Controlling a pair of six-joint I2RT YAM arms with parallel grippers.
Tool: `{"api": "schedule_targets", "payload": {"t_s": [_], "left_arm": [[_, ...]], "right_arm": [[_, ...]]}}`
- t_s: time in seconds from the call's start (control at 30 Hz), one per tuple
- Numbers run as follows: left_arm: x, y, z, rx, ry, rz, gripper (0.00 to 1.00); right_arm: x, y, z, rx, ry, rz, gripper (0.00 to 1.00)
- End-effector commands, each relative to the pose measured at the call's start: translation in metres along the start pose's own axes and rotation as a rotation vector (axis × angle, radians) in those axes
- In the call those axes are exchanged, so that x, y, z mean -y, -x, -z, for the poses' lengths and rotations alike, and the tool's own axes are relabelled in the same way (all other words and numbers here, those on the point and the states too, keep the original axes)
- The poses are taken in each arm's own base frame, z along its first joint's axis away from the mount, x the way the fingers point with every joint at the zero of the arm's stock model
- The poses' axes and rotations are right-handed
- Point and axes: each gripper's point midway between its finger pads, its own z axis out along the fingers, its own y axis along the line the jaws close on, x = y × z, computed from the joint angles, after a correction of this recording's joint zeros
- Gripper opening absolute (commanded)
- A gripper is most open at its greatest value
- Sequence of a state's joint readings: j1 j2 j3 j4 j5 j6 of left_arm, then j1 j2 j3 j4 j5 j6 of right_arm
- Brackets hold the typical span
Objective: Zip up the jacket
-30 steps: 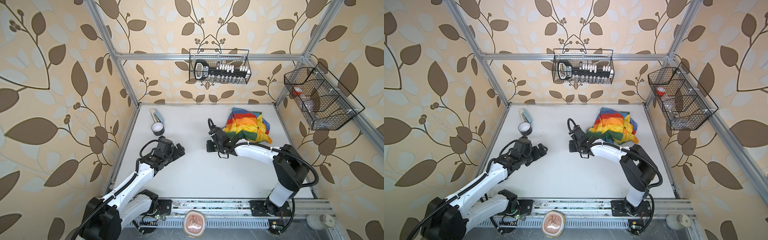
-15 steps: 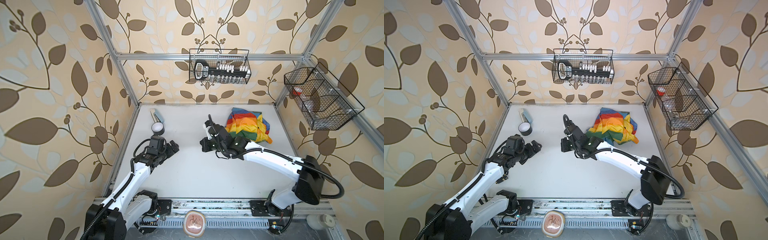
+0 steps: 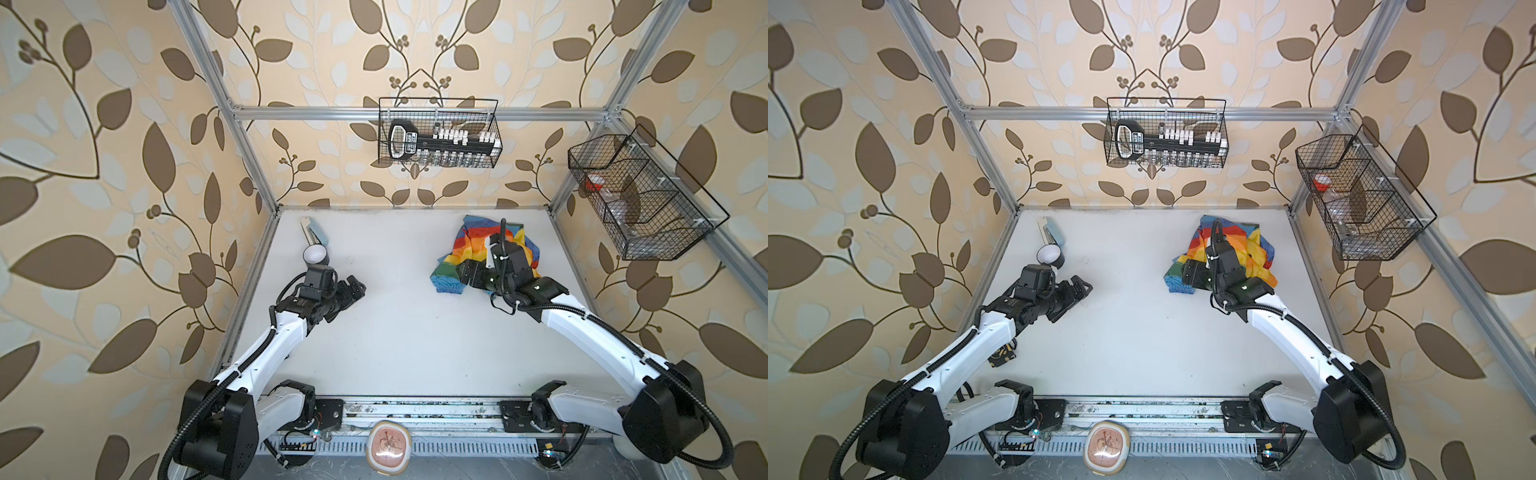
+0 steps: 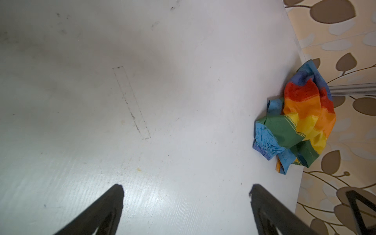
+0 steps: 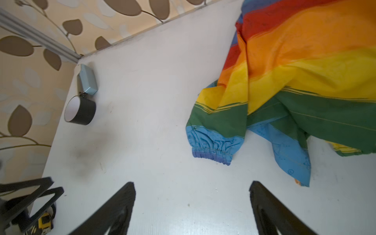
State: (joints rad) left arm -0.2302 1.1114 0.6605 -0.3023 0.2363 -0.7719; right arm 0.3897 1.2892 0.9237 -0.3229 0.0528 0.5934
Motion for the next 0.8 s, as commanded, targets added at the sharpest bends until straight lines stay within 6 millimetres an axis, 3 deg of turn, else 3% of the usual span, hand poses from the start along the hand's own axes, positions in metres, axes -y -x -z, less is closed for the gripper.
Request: {"api": "schedule_targets", "payload": {"t_s": [0.0,0.2,0.23,0.27,0.43,0.53,0.57,0.67,0.77], "left_arm": [[0.022,0.0,-0.002,-0.002,-0.073,-0.012,0.97],[0.016,-0.007,-0.003,-0.011,-0.065,-0.011,0.97],[0.014,-0.008,-0.002,-0.011,-0.062,-0.015,0.97],[0.011,-0.01,0.0,-0.011,-0.054,-0.024,0.98],[0.008,-0.01,0.001,-0.01,-0.039,-0.029,0.98],[0.008,-0.009,0.001,-0.011,-0.036,-0.036,0.98],[0.008,-0.009,0.001,-0.011,-0.033,-0.039,0.99],[0.006,-0.007,0.002,-0.007,-0.027,-0.043,0.99],[0.002,-0.002,0.004,0.001,-0.023,-0.025,0.99]], "right_arm": [[0.009,-0.012,-0.033,-0.07,-0.034,-0.002,0.91],[0.016,-0.015,-0.064,-0.097,-0.085,-0.017,0.9],[0.02,-0.015,-0.074,-0.103,-0.105,-0.022,0.89],[0.024,-0.016,-0.098,-0.121,-0.132,-0.037,0.85],[0.021,-0.02,-0.135,-0.155,-0.126,-0.053,0.84],[0.022,-0.025,-0.152,-0.185,-0.136,-0.06,0.77],[0.021,-0.025,-0.155,-0.19,-0.133,-0.06,0.71],[0.008,-0.026,-0.156,-0.192,-0.112,-0.05,0.38],[-0.023,-0.025,-0.149,-0.186,-0.05,-0.013,0.12]]}}
